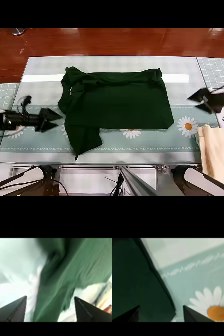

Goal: Fold the shirts.

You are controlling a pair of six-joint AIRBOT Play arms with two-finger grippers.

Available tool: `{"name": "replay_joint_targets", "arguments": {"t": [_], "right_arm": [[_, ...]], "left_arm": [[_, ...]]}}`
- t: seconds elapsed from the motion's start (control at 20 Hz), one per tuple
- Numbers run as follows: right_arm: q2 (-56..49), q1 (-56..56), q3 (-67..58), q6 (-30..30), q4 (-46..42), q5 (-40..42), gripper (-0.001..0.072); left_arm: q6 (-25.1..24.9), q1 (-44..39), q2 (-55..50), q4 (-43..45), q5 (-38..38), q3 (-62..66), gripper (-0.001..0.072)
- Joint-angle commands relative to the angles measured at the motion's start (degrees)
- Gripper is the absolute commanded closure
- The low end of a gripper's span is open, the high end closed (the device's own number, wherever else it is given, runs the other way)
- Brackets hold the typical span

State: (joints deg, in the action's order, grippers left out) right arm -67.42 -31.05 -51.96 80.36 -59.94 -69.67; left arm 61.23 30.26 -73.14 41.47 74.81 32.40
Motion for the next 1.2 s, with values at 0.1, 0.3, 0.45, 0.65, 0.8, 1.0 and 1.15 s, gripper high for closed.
{"name": "replay_joint_targets", "arguments": {"t": [0.1, 0.3, 0.45, 0.65, 0.8, 1.0, 1.15], "right_arm": [[3.89, -0.63, 12.11, -2.58, 0.98, -0.09, 0.0093], [3.72, -0.63, 13.75, -2.58, 0.96, 0.87, 0.0093], [1.53, -0.63, 14.71, -2.56, 1.16, -1.14, 0.0093], [-3.69, -0.61, 14.82, -5.09, 7.63, -1.22, 0.0093], [-7.39, 2.25, 14.82, -5.68, 9.60, 1.03, 0.0093], [-10.29, 11.85, 12.37, -5.81, 12.41, 7.61, 0.0393], [-10.34, 17.11, 3.80, -8.04, 13.31, 7.19, 0.0681]], "left_arm": [[-5.11, 0.55, 0.59, -5.40, -2.40, -9.07, 0.0003], [-8.72, -5.22, 0.55, -11.65, -5.38, -10.03, 0.0032], [-9.38, -11.30, 0.57, -13.20, -8.15, -9.03, 0.0685], [-8.92, -13.64, 0.59, -14.43, -8.15, -5.88, 0.0685], [-8.94, -13.62, 0.59, -15.08, -8.15, -5.18, 0.0685], [-9.22, -13.60, 0.61, -15.45, -8.11, -5.14, 0.0685], [-11.52, -12.66, 0.61, -16.63, -6.05, -1.01, 0.0685]]}}
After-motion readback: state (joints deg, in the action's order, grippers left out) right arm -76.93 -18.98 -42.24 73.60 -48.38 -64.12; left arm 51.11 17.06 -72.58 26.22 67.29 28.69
